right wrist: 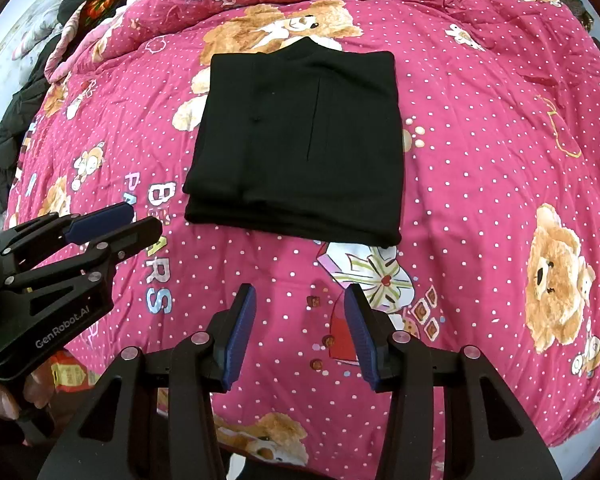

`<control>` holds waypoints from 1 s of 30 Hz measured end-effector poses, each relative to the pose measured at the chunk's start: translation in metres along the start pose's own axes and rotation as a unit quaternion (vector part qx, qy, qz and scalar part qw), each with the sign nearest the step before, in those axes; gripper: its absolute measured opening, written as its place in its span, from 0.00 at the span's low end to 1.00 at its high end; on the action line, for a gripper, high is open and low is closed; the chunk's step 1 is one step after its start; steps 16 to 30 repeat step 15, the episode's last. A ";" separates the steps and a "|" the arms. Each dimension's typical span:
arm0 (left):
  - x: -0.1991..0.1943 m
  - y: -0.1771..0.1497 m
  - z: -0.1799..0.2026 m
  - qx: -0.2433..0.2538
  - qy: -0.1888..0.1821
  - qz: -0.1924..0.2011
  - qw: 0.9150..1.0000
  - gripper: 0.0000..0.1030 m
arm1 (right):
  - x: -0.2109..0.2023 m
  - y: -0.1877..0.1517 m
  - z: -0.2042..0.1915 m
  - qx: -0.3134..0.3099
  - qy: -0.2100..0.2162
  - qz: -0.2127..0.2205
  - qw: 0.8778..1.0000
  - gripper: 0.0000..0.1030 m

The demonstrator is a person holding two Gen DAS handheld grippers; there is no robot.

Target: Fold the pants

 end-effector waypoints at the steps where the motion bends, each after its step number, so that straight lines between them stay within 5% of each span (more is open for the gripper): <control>1: 0.000 0.000 0.000 -0.001 0.000 0.000 1.000 0.35 | 0.000 0.000 0.000 0.000 0.000 0.000 1.000 0.45; 30: -0.002 0.003 -0.006 -0.015 0.010 0.014 1.000 0.41 | 0.001 -0.003 0.001 0.001 0.002 -0.001 1.000 0.45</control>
Point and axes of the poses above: each gripper's, at about its wrist camera, not at the fingertips, and x roughly the way its jaws point, z to its right, y to its top, the point moved 3 cm from there along x, roughly the way its jaws point, and after that the axes turned 2 degrees about y, right-handed, at the moved point
